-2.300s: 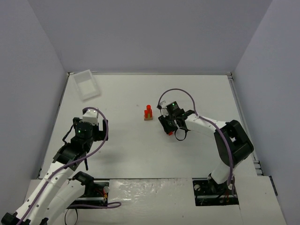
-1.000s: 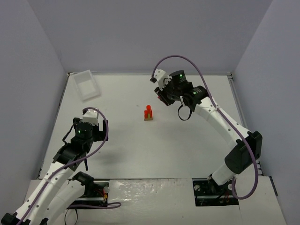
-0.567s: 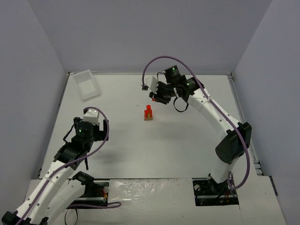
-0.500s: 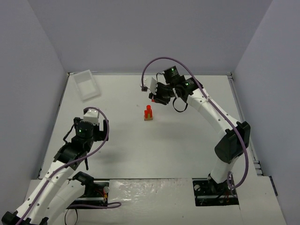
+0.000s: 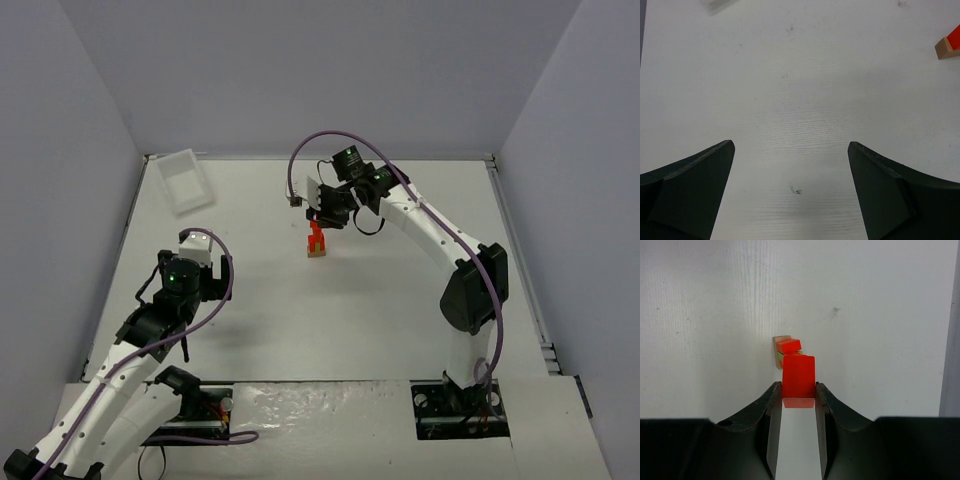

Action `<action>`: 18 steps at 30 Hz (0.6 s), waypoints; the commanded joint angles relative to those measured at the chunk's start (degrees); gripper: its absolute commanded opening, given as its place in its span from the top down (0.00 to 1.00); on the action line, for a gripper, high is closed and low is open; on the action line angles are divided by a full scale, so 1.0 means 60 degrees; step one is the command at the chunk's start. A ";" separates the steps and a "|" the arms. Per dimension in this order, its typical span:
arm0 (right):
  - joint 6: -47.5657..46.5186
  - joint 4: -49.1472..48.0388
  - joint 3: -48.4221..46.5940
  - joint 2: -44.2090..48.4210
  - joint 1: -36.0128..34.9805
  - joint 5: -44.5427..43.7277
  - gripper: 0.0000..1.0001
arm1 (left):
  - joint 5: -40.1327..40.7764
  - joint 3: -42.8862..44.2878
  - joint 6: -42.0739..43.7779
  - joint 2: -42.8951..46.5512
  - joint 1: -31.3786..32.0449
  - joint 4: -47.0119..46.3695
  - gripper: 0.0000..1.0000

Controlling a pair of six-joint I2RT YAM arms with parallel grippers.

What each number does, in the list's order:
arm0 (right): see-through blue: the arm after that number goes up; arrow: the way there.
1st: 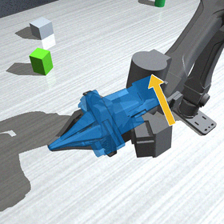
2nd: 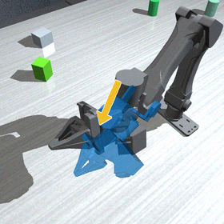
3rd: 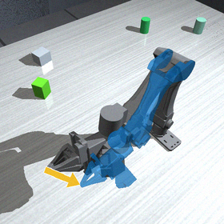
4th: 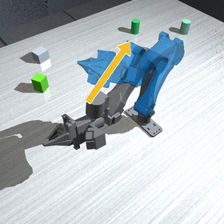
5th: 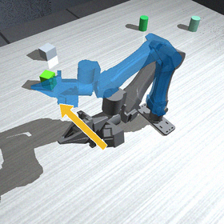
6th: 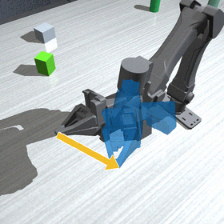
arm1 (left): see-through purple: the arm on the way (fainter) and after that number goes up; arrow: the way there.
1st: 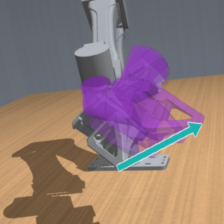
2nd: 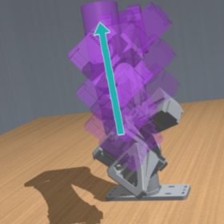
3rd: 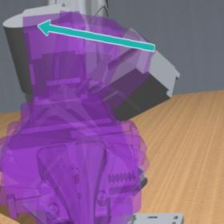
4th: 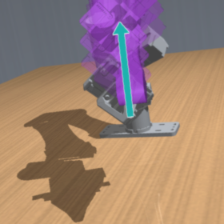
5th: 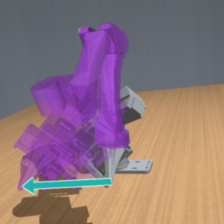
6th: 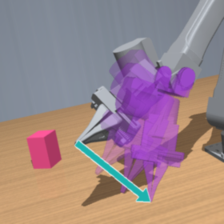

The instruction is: Build the wood block tower

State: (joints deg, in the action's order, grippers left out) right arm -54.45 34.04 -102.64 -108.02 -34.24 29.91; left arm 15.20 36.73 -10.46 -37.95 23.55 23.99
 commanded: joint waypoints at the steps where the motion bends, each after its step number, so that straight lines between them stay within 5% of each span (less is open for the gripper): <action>1: -0.0203 -0.0137 -0.0511 -0.0104 -0.0084 0.0297 1.00 | -0.0029 0.0089 0.0205 -0.0086 -0.0029 -0.0527 0.04; 18: -0.0187 -0.0107 -0.0829 -0.0607 -0.0080 0.0200 1.00 | -0.0058 0.0089 0.0220 -0.0124 -0.0043 -0.0541 0.04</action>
State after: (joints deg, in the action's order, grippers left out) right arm -55.28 34.04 -104.74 -110.77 -34.24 30.19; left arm 15.00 36.73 -10.44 -38.17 23.55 23.77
